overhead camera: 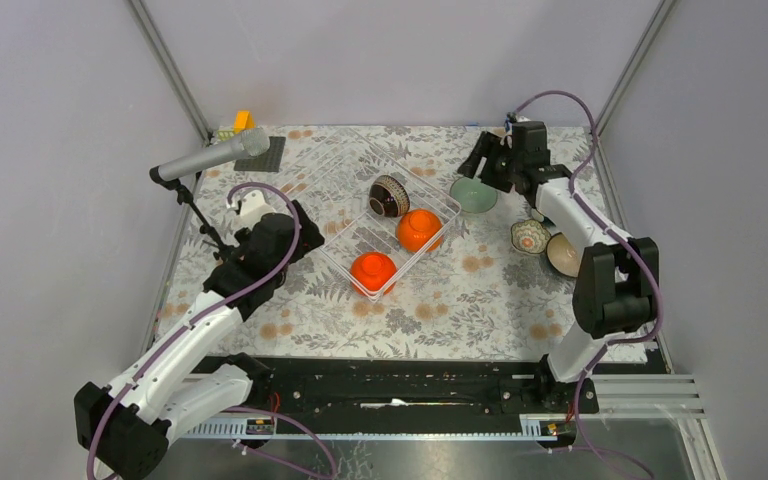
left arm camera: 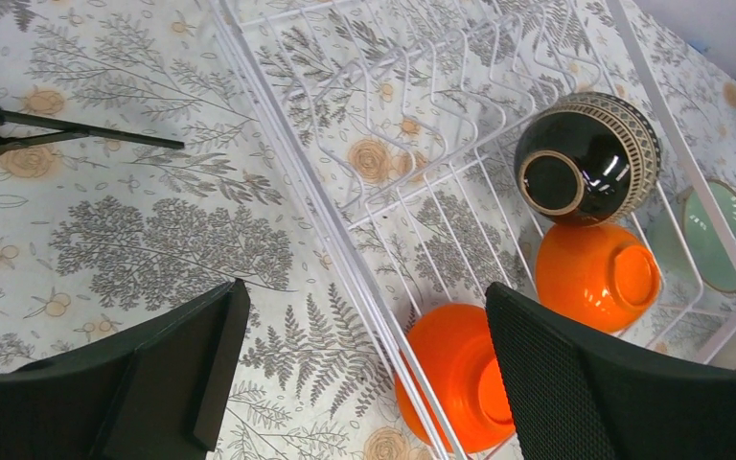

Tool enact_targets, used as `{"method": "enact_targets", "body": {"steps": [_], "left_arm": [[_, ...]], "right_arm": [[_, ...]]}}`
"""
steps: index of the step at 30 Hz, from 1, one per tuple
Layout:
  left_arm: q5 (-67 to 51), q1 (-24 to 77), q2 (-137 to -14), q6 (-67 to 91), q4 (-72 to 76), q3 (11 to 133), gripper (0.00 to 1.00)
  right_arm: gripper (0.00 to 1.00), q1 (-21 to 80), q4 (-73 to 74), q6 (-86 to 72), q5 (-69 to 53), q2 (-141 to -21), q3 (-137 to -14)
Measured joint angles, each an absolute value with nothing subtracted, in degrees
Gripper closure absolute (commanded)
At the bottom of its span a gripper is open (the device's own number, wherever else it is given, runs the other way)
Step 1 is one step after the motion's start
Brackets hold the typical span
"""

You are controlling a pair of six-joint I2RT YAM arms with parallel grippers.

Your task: Unload the bowls from the dish rack

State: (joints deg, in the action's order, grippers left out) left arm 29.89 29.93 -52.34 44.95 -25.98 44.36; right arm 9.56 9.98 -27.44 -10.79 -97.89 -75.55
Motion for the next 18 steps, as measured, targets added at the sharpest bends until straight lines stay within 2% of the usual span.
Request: {"method": "enact_targets", "body": {"steps": [4, 10, 18], "left_arm": [[27.1, 29.9, -52.3, 43.3, -24.3, 44.0, 0.01], [23.6, 29.9, -52.3, 41.3, -22.5, 43.7, 0.01], [21.5, 29.9, -52.3, 40.6, -21.8, 42.9, 0.01]], "right_arm": [[0.26, 13.7, 6.4, -22.9, -18.0, -96.9, -76.2], [0.33, 21.9, 6.5, -17.8, -23.4, -98.5, -79.8], [0.33, 23.0, 6.1, -17.1, -25.1, -105.4, -86.3]]}}
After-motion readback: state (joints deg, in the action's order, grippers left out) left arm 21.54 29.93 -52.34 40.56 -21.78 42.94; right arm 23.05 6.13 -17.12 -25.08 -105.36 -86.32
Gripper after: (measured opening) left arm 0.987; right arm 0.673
